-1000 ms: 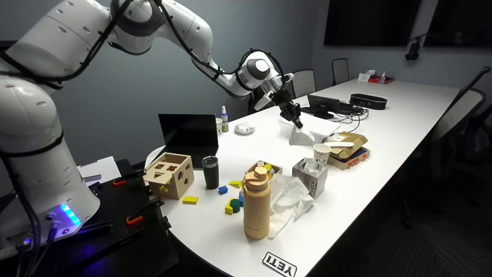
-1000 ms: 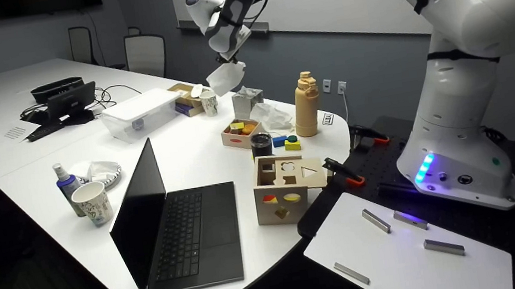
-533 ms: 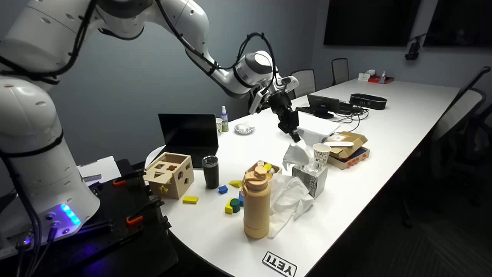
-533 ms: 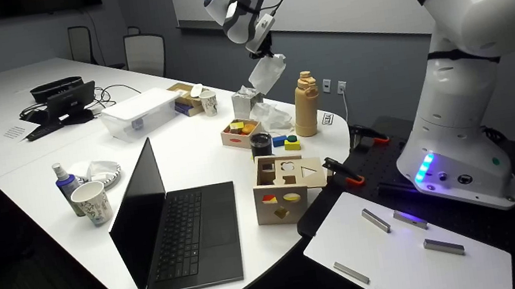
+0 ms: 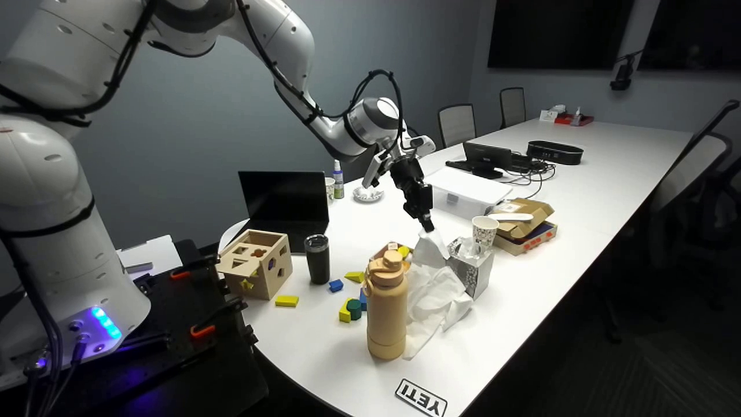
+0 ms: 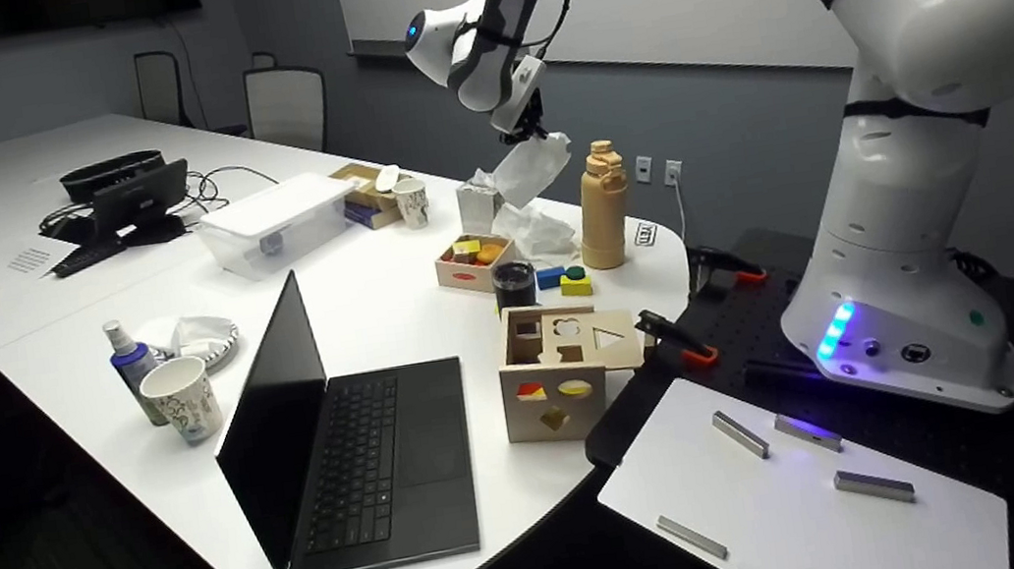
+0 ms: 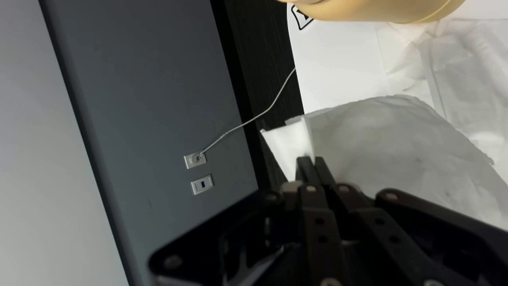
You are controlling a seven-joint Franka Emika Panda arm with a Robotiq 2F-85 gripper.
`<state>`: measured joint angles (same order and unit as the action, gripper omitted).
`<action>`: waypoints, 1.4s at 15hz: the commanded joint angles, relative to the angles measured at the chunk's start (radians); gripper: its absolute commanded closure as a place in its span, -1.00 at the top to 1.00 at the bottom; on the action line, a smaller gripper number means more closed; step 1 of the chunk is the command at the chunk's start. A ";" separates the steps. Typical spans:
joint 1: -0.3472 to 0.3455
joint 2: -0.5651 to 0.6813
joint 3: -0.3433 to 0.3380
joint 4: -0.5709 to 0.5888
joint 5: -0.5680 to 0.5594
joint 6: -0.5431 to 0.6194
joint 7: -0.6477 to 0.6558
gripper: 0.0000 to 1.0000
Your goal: Use a paper towel to clean the table
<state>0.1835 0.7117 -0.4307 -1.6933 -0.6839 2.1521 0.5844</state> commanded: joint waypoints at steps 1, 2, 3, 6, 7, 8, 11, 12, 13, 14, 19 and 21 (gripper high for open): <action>-0.041 -0.013 0.042 -0.014 -0.048 -0.051 0.043 -1.00; -0.052 -0.007 0.048 -0.009 -0.051 -0.060 0.043 -1.00; -0.061 -0.001 0.054 -0.005 -0.055 -0.061 0.045 -1.00; -0.077 0.013 0.071 0.003 -0.077 -0.036 0.068 -0.46; -0.086 0.013 0.084 0.005 -0.073 -0.033 0.071 -0.36; -0.093 0.010 0.099 0.005 -0.069 -0.027 0.067 -0.19; -0.109 0.004 0.156 0.016 -0.042 -0.016 0.019 0.26; -0.107 0.001 0.168 0.022 -0.044 -0.020 0.014 0.43; -0.104 -0.004 0.180 0.026 -0.043 -0.021 0.014 0.57; -0.102 -0.010 0.191 0.030 -0.042 -0.018 0.011 0.73; -0.095 -0.085 0.261 0.024 -0.015 0.002 -0.045 1.00; -0.104 -0.119 0.295 0.017 0.023 0.013 -0.111 1.00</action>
<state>0.0894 0.6689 -0.1739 -1.6382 -0.7094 2.1457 0.5616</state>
